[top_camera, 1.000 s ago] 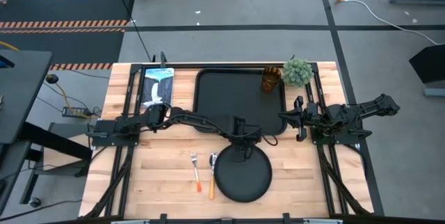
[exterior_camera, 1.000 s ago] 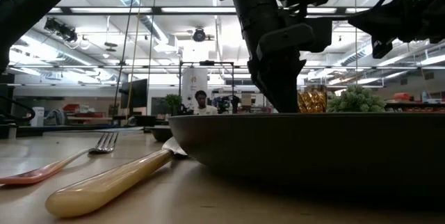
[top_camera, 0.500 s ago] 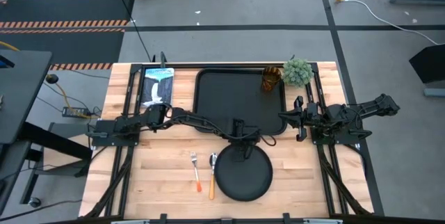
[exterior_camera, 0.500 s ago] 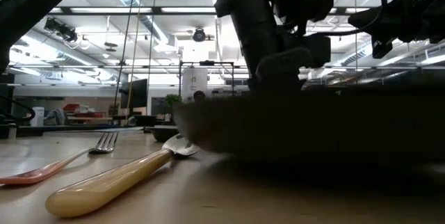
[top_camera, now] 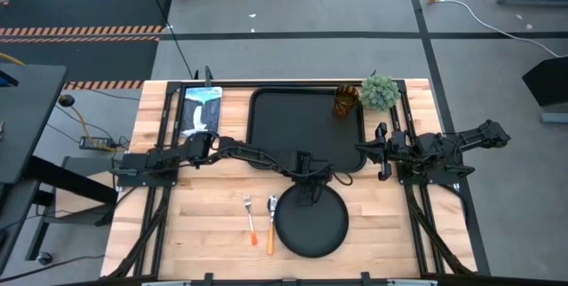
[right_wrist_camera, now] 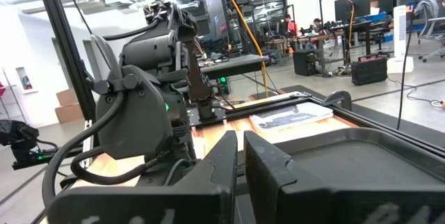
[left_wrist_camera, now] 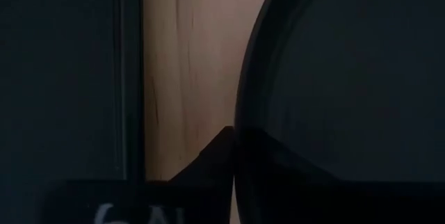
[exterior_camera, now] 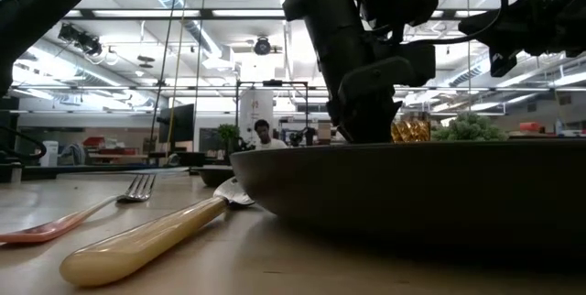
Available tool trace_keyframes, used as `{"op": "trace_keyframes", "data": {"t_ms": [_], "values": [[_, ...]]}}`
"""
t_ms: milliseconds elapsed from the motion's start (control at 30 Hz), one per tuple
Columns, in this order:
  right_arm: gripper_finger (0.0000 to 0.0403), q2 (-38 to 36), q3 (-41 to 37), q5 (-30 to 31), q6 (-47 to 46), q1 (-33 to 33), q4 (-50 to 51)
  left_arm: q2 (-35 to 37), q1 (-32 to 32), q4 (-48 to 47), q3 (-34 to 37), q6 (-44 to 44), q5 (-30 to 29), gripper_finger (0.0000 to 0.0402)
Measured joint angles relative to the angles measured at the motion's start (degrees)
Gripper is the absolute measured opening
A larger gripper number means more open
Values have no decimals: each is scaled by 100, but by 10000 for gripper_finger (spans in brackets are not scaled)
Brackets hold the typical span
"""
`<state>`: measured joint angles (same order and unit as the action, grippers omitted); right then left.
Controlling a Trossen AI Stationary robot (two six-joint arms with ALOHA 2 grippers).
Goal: Pick and place plate/cup/fork/spoon on tray
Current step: Put the black plate on the right side of the black tray
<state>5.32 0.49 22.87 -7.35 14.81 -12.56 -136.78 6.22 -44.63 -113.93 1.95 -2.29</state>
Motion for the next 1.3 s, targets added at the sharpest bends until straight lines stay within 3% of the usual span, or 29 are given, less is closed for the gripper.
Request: {"op": "trace_keyframes", "data": {"t_ms": [300, 600, 733, 867, 1033, 1300], "values": [[34, 0, 0, 0, 0, 1, -1, 0, -53, -223, -255, -108, 19, 21], [34, 0, 0, -1, 0, 2, -2, -8, -556, -1312, -1298, -528, 188, 17], [34, 0, 0, -2, 0, 1, -1, -10, -951, -1615, -1708, -705, 218, 17], [34, 0, 0, -2, 0, 2, -2, -10, -1455, -1780, -1923, -736, 709, 17], [34, 1, 0, 0, 0, 2, -2, -14, -2174, -1822, -1878, -713, 1342, 17], [34, 0, 0, -2, 0, 2, -2, -17, -3057, -1505, -1875, -405, 1516, 17]]}}
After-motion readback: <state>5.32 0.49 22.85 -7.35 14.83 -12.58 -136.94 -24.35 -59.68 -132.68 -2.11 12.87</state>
